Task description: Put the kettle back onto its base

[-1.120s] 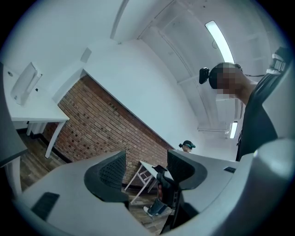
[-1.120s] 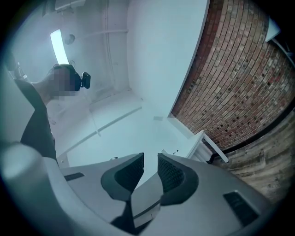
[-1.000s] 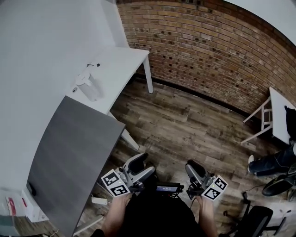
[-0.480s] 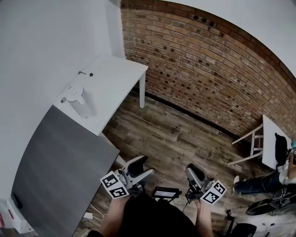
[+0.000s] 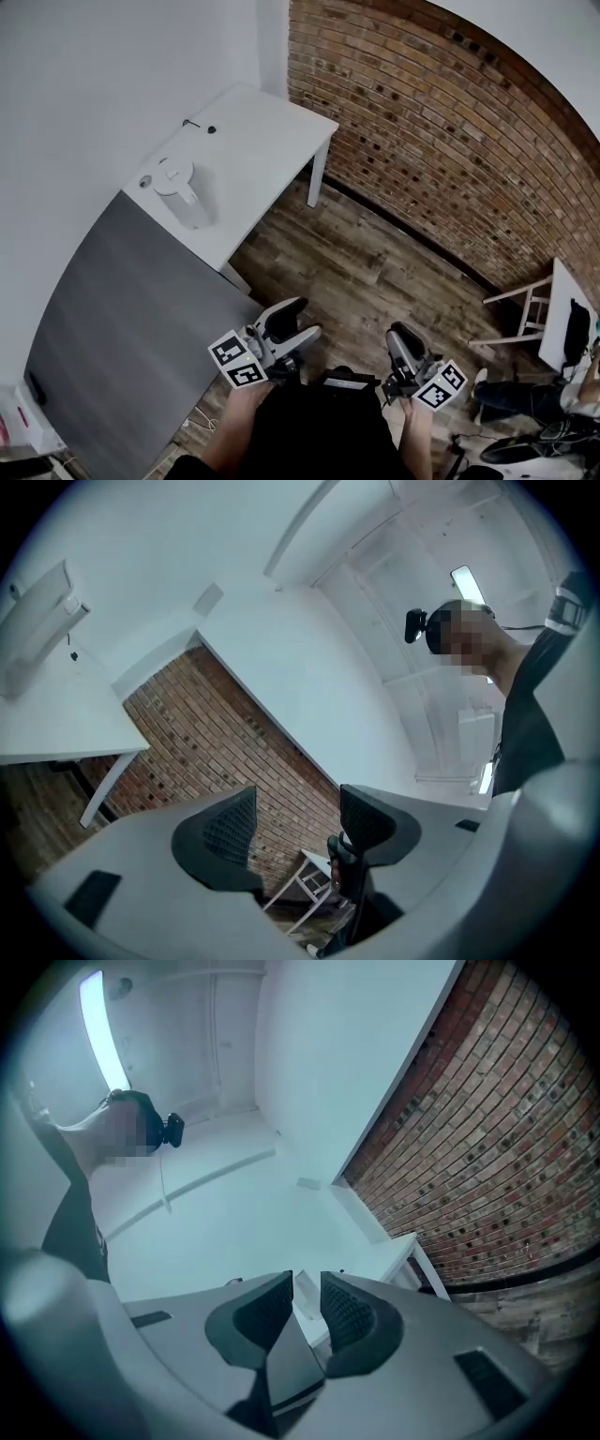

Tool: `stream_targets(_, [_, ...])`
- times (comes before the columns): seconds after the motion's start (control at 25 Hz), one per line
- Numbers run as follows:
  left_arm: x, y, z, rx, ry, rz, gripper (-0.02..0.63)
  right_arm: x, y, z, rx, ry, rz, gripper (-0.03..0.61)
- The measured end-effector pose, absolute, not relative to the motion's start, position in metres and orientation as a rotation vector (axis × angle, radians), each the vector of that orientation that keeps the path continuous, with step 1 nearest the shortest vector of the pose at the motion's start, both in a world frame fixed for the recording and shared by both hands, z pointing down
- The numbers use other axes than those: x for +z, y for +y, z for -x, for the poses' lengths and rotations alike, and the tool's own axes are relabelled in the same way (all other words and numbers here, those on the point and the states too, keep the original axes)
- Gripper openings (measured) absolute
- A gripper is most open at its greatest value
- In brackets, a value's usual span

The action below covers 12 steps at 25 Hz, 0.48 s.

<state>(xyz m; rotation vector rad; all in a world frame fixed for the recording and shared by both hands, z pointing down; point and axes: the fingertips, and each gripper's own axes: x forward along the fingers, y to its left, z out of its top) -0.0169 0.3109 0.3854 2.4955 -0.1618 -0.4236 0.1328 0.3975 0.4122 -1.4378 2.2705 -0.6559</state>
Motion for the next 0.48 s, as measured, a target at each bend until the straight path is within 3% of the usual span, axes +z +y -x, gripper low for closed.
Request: stream_targets(0.48, [0.389, 0.240, -0.049, -0.404, -0.415, -2.509, 0.281, 0.423, 0.299, -0.206, -0.683, 2.401, 1.201, 0.078])
